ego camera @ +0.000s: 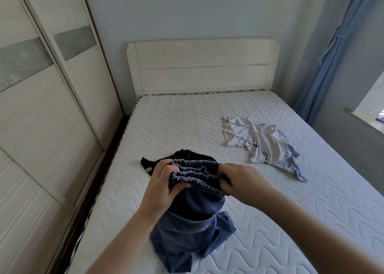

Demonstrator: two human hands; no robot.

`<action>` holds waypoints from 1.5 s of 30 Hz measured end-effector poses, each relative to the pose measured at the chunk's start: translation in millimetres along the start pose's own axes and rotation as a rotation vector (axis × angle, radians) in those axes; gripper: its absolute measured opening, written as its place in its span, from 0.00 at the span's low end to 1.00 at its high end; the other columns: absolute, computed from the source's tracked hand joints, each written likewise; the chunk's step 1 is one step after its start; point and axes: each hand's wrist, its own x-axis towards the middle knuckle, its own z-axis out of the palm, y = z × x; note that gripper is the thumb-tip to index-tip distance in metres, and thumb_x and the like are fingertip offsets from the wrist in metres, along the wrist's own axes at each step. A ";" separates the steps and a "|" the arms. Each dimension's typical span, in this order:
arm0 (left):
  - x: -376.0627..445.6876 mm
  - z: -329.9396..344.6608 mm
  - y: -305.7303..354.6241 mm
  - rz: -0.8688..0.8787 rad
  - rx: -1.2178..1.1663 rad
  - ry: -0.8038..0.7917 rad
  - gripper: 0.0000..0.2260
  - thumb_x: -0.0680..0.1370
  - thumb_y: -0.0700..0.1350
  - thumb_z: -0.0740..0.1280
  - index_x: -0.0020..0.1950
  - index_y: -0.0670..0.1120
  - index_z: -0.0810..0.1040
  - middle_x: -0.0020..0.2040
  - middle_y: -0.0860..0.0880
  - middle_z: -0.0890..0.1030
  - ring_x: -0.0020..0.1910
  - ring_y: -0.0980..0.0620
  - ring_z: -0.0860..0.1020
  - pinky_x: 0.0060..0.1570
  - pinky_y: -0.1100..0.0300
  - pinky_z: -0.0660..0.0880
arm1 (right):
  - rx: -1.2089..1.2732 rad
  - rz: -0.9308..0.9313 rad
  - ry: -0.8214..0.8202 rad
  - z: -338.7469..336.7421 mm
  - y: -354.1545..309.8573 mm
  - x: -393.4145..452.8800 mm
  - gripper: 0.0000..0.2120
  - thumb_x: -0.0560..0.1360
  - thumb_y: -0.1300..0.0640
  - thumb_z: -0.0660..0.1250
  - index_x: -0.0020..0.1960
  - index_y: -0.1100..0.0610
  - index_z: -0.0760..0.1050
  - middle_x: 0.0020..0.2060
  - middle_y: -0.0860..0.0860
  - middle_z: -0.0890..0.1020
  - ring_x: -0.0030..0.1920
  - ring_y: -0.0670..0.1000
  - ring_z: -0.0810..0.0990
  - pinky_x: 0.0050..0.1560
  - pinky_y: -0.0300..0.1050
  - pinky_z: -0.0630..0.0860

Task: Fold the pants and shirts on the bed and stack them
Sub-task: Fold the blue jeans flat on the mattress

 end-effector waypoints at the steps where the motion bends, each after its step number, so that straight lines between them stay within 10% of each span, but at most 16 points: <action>1: -1.6 -0.3 -2.4 -0.022 -0.010 0.005 0.19 0.77 0.63 0.64 0.53 0.48 0.69 0.55 0.54 0.70 0.55 0.55 0.72 0.59 0.70 0.68 | 0.023 -0.023 0.057 3.4 1.6 -3.2 0.06 0.77 0.52 0.59 0.51 0.53 0.71 0.47 0.46 0.78 0.43 0.53 0.78 0.40 0.46 0.72; 13: -5.5 -1.2 -1.7 -0.321 -0.225 -0.017 0.16 0.74 0.49 0.68 0.49 0.68 0.65 0.47 0.57 0.75 0.46 0.64 0.75 0.44 0.76 0.69 | 0.547 -0.088 0.391 11.6 -4.9 -10.4 0.03 0.81 0.56 0.62 0.50 0.55 0.73 0.64 0.45 0.72 0.53 0.43 0.77 0.52 0.40 0.73; 24: 19.5 -7.3 20.4 -0.423 -0.279 0.168 0.07 0.77 0.55 0.66 0.49 0.65 0.68 0.43 0.65 0.78 0.44 0.64 0.78 0.42 0.75 0.70 | 0.950 0.016 0.178 21.9 -3.7 -21.6 0.06 0.77 0.43 0.66 0.52 0.40 0.71 0.55 0.39 0.81 0.57 0.46 0.81 0.59 0.49 0.78; 26: 23.9 -8.3 21.6 -0.430 -0.275 0.186 0.06 0.75 0.56 0.65 0.48 0.65 0.69 0.44 0.64 0.78 0.45 0.63 0.78 0.42 0.75 0.70 | 1.034 -0.047 0.111 30.8 -5.0 -24.5 0.26 0.72 0.37 0.70 0.64 0.46 0.66 0.57 0.42 0.80 0.60 0.49 0.80 0.63 0.49 0.76; 30: 28.4 -5.5 23.7 -0.438 -0.326 0.155 0.06 0.79 0.53 0.67 0.48 0.61 0.69 0.43 0.61 0.79 0.43 0.62 0.78 0.41 0.74 0.71 | 1.042 0.085 0.291 44.6 -13.2 -16.4 0.31 0.66 0.39 0.76 0.60 0.31 0.61 0.52 0.37 0.79 0.56 0.45 0.81 0.58 0.43 0.78; 34: 39.1 -8.8 25.9 -0.424 -0.421 0.132 0.09 0.76 0.57 0.68 0.50 0.57 0.70 0.43 0.57 0.79 0.43 0.60 0.78 0.44 0.70 0.73 | 1.268 0.165 0.439 36.6 -10.4 -1.1 0.27 0.70 0.52 0.76 0.63 0.37 0.68 0.50 0.46 0.84 0.52 0.51 0.84 0.53 0.49 0.82; 39: 57.6 -35.8 22.7 -0.406 -0.381 -0.146 0.27 0.73 0.53 0.74 0.68 0.63 0.66 0.55 0.58 0.78 0.54 0.56 0.80 0.56 0.61 0.77 | 1.206 0.205 0.476 15.5 -3.0 9.1 0.16 0.62 0.39 0.76 0.49 0.37 0.79 0.47 0.44 0.86 0.50 0.45 0.84 0.54 0.50 0.80; 45: 103.6 -67.8 38.6 -0.139 0.244 -0.620 0.35 0.67 0.58 0.77 0.70 0.66 0.64 0.60 0.61 0.73 0.60 0.63 0.71 0.65 0.59 0.68 | 1.134 0.168 0.427 6.7 -1.4 8.7 0.18 0.62 0.39 0.77 0.48 0.44 0.78 0.44 0.46 0.86 0.47 0.46 0.85 0.52 0.49 0.81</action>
